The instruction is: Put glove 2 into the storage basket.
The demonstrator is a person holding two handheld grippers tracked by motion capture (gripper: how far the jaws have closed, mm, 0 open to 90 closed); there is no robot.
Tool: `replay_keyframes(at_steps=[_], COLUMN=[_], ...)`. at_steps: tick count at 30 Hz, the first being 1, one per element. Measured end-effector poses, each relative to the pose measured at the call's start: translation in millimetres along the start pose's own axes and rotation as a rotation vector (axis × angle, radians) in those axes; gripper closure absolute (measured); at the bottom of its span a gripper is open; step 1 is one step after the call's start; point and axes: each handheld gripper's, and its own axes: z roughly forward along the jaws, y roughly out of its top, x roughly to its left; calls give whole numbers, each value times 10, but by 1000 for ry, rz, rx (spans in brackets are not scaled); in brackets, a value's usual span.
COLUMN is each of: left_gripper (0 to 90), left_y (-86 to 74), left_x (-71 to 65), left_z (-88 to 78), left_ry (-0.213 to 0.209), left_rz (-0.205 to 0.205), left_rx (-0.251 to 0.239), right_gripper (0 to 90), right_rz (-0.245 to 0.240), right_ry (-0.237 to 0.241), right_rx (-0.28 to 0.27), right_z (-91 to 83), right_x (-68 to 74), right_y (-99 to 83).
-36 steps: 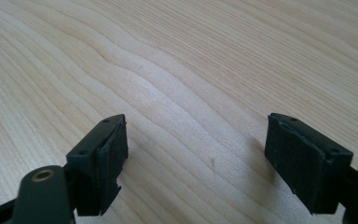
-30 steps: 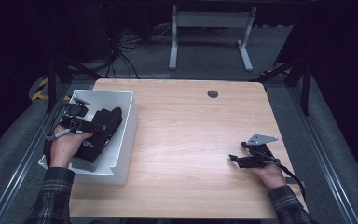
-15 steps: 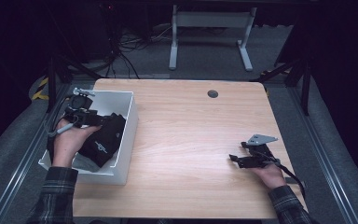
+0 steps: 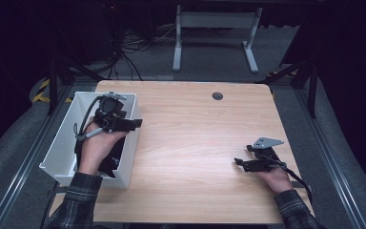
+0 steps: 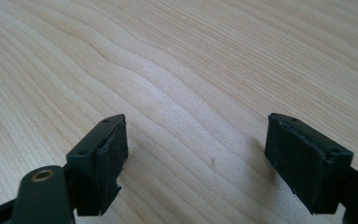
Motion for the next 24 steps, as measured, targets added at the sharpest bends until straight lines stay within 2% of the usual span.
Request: replay_keyframes(at_steps=[1, 6, 8, 9, 11, 14, 17, 18, 19, 20, 24], left_gripper=[293, 279, 277, 273, 268, 254, 241, 237, 237, 235, 223], left_y=[19, 57, 57, 57, 33, -22, -81, -81, -134, -134, -247], left_x=[-111, -431, -547, -547, -707, -857, -962, -962, -1029, -1029, -1121], left_z=[44, 226, 310, 310, 463, 642, 783, 783, 888, 888, 1070], left_ry=[-13, -65, -83, -83, -108, -127, -145, -145, -146, -146, -150], left_rz=[11, 52, 68, 68, 92, 122, 144, 144, 162, 162, 187], left_rx=[-10, -20, -24, -24, -21, -6, 3, 3, 3, 3, 7], right_gripper=[219, 218, 218, 218, 217, 215, 214, 214, 213, 213, 211], right_rz=[0, -1, -1, -1, -1, -2, -3, -3, -4, -4, -3], right_ry=[0, 0, 0, 0, 1, 4, 4, 4, 5, 5, 5], right_rx=[0, 0, 0, 0, 0, 1, 1, 1, 2, 2, 1], right_z=[0, 0, 0, 0, 0, 0, 0, 0, 0, 0, 2], right_x=[0, -1, 0, 0, 0, 1, 1, 1, 1, 1, 3], right_y=[0, 0, 0, 0, 0, 0, 0, 0, 0, 0, 0])
